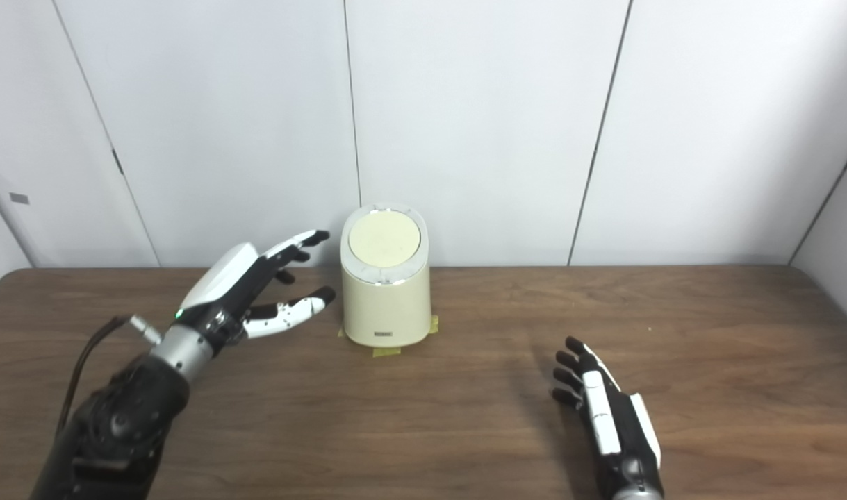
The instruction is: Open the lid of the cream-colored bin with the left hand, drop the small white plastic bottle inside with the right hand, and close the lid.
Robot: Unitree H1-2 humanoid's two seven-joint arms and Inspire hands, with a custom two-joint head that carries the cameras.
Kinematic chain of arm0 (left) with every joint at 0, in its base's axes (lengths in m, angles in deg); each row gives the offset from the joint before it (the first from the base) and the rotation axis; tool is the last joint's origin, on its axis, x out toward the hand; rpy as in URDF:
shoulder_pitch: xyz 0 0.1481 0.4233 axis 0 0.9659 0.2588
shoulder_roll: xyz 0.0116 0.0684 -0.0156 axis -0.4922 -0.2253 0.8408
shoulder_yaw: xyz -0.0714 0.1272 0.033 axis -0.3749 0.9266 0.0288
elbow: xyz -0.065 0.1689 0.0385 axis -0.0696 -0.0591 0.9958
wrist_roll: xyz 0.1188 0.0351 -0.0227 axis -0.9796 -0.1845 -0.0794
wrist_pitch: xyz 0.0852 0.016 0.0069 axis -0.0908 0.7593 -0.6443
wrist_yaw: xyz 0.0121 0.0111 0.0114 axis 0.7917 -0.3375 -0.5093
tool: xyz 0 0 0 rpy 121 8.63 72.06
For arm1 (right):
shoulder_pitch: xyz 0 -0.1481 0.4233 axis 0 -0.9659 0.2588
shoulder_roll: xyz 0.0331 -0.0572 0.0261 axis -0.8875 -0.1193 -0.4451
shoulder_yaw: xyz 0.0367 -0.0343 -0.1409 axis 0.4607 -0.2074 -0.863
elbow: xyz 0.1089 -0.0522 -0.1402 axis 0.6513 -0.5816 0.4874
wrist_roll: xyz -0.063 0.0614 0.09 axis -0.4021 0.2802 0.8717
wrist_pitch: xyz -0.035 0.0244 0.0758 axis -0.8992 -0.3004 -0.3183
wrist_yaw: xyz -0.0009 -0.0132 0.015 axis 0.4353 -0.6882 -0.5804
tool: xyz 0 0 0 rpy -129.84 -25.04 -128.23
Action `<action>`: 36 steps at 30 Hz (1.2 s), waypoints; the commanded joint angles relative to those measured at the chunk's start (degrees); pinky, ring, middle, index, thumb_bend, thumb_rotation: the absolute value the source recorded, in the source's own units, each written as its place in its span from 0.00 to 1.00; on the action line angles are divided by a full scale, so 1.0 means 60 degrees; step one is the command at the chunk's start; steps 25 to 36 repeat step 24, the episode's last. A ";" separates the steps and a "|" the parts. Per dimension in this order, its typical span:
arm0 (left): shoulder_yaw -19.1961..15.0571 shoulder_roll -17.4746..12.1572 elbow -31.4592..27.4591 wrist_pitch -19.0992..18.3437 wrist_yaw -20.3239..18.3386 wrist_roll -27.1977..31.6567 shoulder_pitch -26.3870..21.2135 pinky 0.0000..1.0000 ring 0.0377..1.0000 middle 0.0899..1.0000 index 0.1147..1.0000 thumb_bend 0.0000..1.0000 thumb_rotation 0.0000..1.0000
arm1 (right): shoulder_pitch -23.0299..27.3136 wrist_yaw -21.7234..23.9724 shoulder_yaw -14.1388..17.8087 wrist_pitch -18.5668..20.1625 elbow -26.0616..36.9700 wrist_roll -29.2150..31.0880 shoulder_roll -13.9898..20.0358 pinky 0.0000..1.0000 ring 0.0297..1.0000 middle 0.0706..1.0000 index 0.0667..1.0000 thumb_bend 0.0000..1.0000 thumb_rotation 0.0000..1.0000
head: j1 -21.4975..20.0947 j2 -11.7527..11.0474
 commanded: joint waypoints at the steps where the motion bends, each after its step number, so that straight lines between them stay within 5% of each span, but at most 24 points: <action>1: -0.0234 0.0130 -0.0416 -0.0100 0.0403 0.0487 -0.0058 0.78 0.88 0.95 0.96 0.41 0.62 | 0.0156 0.0122 -0.0069 -0.0199 0.0303 0.0026 0.0015 0.78 0.84 0.85 0.86 0.56 0.97 | -0.0044 0.0015; 9: -0.0656 0.0452 -0.1207 -0.0700 0.0650 0.1635 0.1397 0.88 0.91 0.92 0.95 0.37 0.82 | 0.0114 0.0080 -0.0201 0.0124 0.0838 0.0012 -0.0098 0.76 0.84 0.86 0.87 0.55 0.95 | -0.0154 0.0129; 13: -0.0961 0.0662 -0.1417 -0.0941 0.0814 0.2440 0.2106 0.89 0.92 0.92 0.96 0.37 0.83 | 0.0089 0.0161 -0.0243 -0.0080 0.0961 0.0090 -0.0113 0.76 0.84 0.86 0.87 0.55 0.96 | -0.0174 0.0181; 24: -0.2073 0.1646 -0.0999 -0.0038 0.1911 0.4757 0.3846 0.93 0.90 0.91 0.95 0.37 0.86 | -0.0227 -0.0121 -0.0068 -0.0497 0.1276 -0.0163 -0.0215 0.82 0.87 0.88 0.88 0.59 0.95 | -0.0143 0.0237; 36: -0.2073 0.1646 -0.0999 -0.0038 0.1911 0.4757 0.3846 0.93 0.90 0.91 0.95 0.37 0.86 | -0.0227 -0.0121 -0.0068 -0.0497 0.1276 -0.0163 -0.0215 0.82 0.87 0.88 0.88 0.59 0.95 | -0.0143 0.0237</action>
